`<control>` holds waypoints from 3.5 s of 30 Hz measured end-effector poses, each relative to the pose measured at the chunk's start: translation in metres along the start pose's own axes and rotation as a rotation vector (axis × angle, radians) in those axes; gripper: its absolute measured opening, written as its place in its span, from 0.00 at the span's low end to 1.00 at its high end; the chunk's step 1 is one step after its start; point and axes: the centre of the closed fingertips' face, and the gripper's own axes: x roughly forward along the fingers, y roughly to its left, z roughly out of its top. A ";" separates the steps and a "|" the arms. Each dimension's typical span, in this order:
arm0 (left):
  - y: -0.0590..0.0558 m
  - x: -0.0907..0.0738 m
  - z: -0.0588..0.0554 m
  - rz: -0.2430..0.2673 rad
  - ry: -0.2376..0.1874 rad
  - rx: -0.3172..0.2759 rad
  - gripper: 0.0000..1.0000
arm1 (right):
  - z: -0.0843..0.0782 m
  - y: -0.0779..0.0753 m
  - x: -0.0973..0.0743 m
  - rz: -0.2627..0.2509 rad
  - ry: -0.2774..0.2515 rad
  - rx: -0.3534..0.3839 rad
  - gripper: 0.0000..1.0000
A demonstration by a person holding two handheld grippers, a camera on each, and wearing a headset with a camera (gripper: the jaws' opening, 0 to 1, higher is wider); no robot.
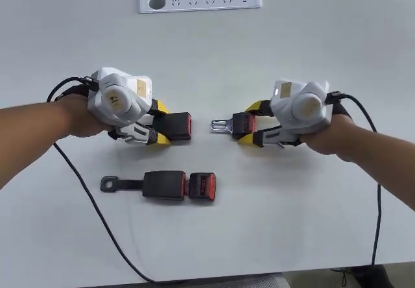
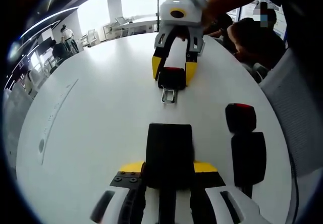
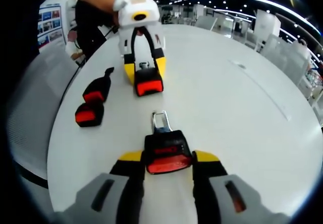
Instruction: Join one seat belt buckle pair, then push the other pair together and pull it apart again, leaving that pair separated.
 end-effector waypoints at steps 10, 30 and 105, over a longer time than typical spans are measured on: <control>0.001 0.000 0.001 0.003 0.001 -0.004 0.34 | -0.022 -0.008 -0.024 -0.014 0.011 0.013 0.38; -0.002 -0.001 0.001 0.007 0.010 -0.012 0.35 | -0.061 -0.012 -0.067 -0.019 0.041 0.055 0.38; -0.142 -0.165 -0.035 0.490 -0.374 -0.544 1.00 | 0.010 0.135 -0.112 -0.438 -0.242 0.261 1.00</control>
